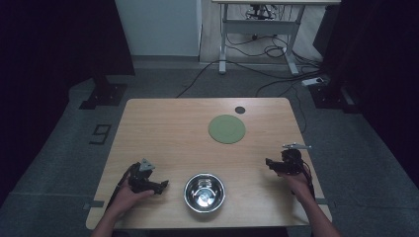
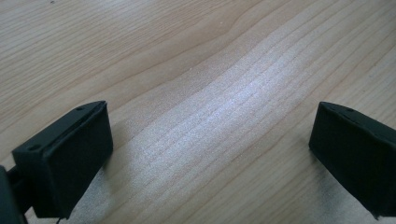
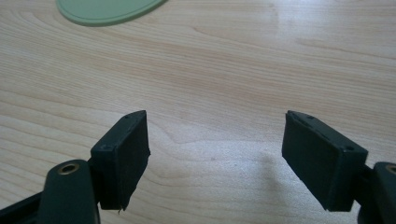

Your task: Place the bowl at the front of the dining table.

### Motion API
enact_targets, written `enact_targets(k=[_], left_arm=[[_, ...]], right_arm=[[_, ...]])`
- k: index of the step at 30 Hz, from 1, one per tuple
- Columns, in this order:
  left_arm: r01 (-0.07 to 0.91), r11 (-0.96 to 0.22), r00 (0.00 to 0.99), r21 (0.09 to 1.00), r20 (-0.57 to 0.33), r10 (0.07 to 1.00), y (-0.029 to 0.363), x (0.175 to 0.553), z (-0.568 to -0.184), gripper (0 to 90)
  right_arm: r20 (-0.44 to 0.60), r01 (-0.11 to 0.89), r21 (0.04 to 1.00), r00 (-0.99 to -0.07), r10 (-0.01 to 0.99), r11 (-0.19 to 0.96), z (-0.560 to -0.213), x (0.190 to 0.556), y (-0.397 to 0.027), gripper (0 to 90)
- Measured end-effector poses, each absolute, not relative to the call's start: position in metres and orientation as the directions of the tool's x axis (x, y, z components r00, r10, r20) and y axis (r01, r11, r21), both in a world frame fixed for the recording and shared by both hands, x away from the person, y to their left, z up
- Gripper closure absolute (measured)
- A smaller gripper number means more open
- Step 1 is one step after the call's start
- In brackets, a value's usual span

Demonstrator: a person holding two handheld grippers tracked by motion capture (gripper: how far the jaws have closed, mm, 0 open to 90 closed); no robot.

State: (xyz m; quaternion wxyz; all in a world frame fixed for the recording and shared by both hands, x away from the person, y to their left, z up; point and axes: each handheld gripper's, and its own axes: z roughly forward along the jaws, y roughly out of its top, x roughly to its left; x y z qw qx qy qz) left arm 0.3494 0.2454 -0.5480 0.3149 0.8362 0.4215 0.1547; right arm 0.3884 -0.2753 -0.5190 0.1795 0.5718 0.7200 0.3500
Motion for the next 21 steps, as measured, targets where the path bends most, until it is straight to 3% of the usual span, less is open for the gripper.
enact_targets(k=[21], left_arm=[[0.607, -0.447, 0.597, 0.657, -0.006, 0.802, 0.245, 0.349, -0.548, 0.0]], right_arm=[[0.169, 0.672, 0.73, -0.353, 0.92, 0.124, -0.509, 0.379, -0.26, 24.1]])
